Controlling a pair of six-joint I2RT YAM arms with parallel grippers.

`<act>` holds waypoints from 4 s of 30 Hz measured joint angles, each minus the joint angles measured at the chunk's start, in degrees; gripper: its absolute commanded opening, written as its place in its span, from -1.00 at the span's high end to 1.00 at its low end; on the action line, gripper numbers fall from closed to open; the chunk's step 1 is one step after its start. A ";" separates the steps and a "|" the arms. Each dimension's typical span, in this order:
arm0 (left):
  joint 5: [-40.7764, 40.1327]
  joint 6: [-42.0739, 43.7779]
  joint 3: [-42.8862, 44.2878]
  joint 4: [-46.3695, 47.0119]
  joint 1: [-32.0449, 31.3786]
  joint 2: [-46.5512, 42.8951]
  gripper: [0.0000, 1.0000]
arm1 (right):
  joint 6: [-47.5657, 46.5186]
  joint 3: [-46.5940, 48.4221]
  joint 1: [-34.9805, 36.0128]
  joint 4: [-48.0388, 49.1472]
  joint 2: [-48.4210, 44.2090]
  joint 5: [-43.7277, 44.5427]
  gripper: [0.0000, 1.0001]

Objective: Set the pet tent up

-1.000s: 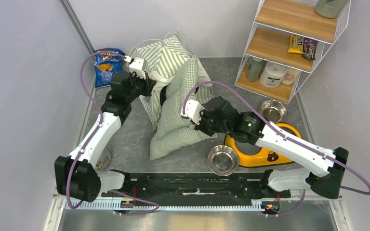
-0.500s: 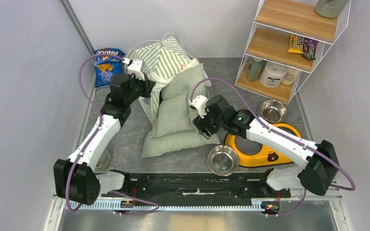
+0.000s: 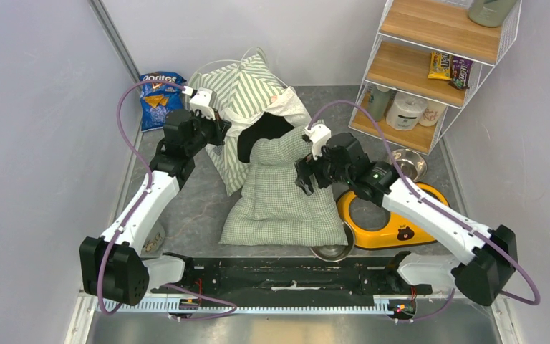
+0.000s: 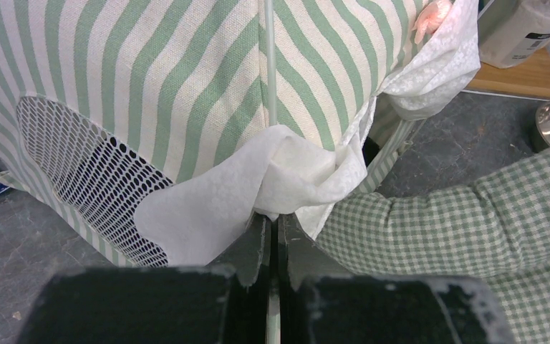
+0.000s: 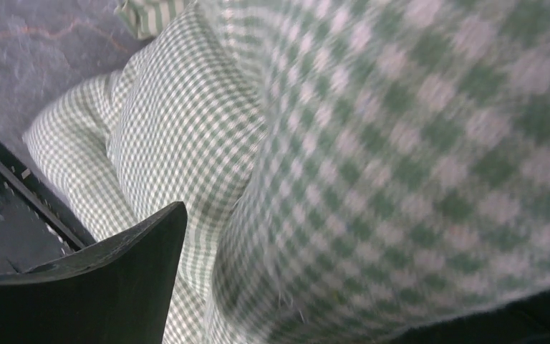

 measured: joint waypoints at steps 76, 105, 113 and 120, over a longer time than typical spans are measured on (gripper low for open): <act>-2.99 -7.89 -0.76 -0.33 0.22 -0.17 0.96 | 17.29 14.78 3.85 28.33 35.17 33.24 -0.94; -2.95 -7.93 -0.63 -0.66 0.20 -0.17 0.96 | 10.67 12.68 4.96 20.52 21.27 19.32 -0.94; -2.95 -7.93 -0.61 -0.72 0.20 -0.17 0.96 | 10.64 8.52 11.23 19.87 25.77 12.37 -0.94; -2.95 -7.91 -0.50 -1.01 0.20 -0.17 0.96 | 10.03 6.73 10.40 21.05 33.33 13.31 0.42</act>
